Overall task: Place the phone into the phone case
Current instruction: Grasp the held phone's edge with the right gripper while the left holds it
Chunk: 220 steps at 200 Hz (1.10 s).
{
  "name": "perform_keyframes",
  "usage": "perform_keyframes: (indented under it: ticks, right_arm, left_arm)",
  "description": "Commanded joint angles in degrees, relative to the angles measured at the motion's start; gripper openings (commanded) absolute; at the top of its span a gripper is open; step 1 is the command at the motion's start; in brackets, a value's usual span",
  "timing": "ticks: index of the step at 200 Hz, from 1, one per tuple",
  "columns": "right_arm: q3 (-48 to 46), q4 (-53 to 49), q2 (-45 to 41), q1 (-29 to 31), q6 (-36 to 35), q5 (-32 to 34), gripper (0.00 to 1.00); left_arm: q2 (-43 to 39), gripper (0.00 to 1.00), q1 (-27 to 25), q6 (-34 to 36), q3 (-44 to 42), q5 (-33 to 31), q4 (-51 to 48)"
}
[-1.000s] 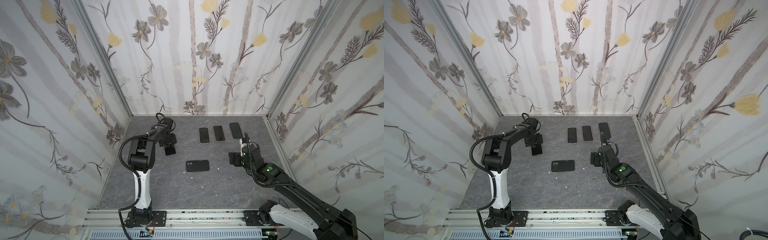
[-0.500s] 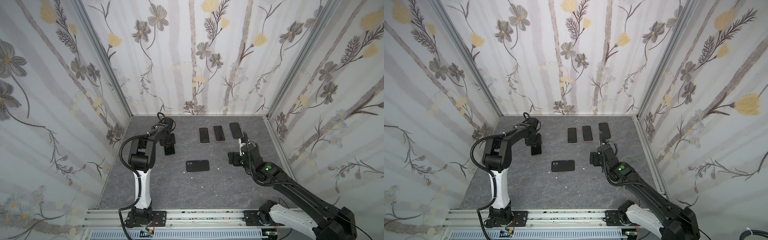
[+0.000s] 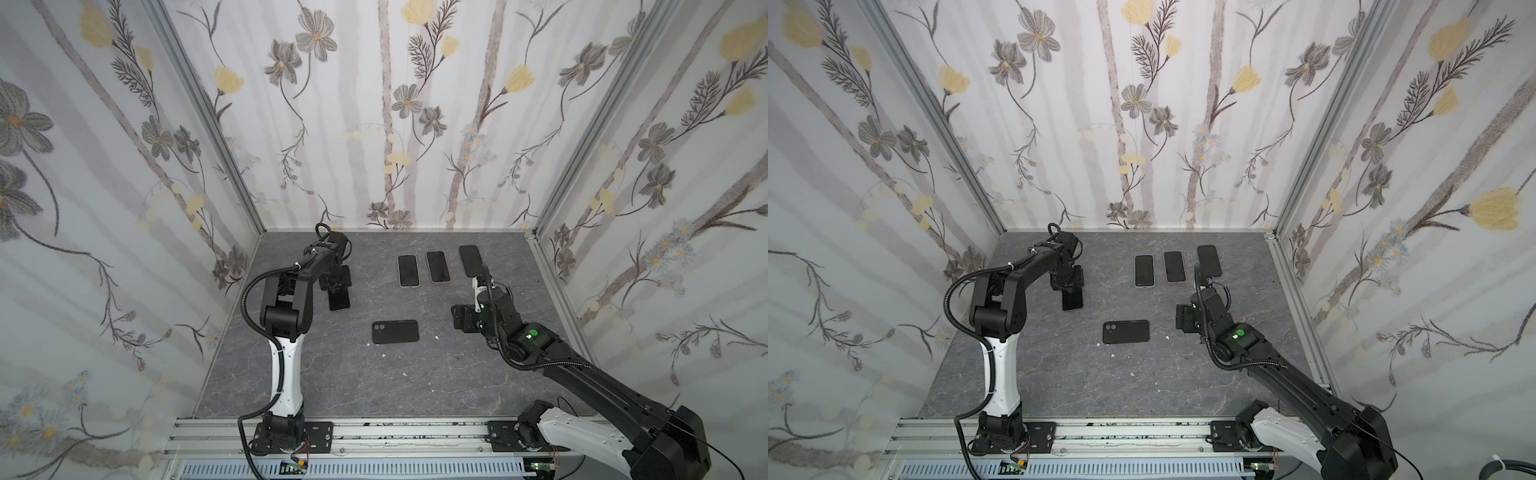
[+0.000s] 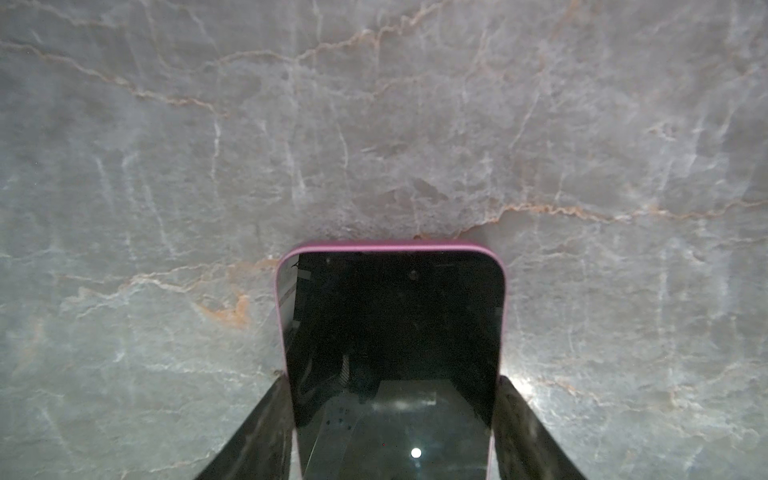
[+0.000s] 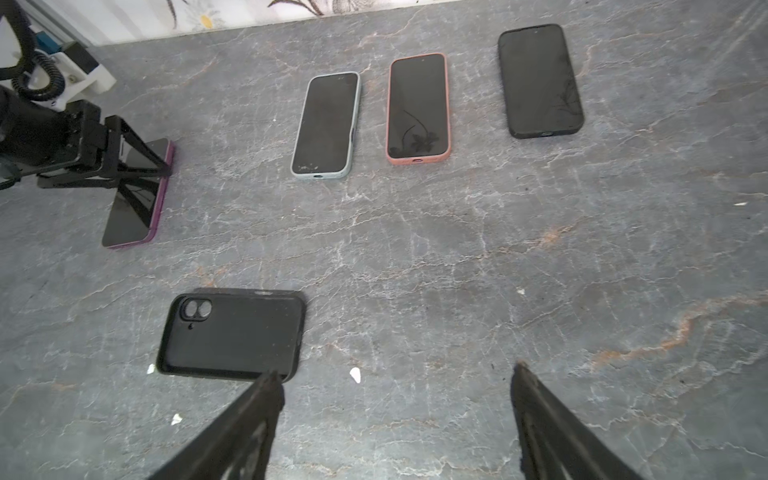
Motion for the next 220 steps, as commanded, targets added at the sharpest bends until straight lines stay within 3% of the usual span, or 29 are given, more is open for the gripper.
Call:
perform_keyframes:
  ticks: [1,53,111,168,220]
  right_arm:
    - [0.3,2.9,1.4,1.4,1.4,-0.6,0.85]
    - [1.9,4.6,4.5,5.2,3.4,-0.8,0.85]
    - [1.3,17.1,10.3,13.7,11.4,-2.1,0.84]
    - [-2.9,42.3,17.6,21.5,20.0,1.9,0.85]
    - [-0.2,66.0,31.0,26.3,26.6,4.5,0.85]
  left_arm:
    - [-0.6,0.4,0.2,-0.5,0.7,-1.1,-6.9]
    - [-2.6,0.4,0.0,-1.2,-0.2,0.1,-6.7]
    - [-5.0,0.39,0.1,-2.5,0.5,0.9,-7.1]
    - [-7.9,0.39,0.1,-4.4,1.5,3.4,-8.0]
    - [-10.3,0.38,0.2,-5.9,1.7,8.0,-8.3]
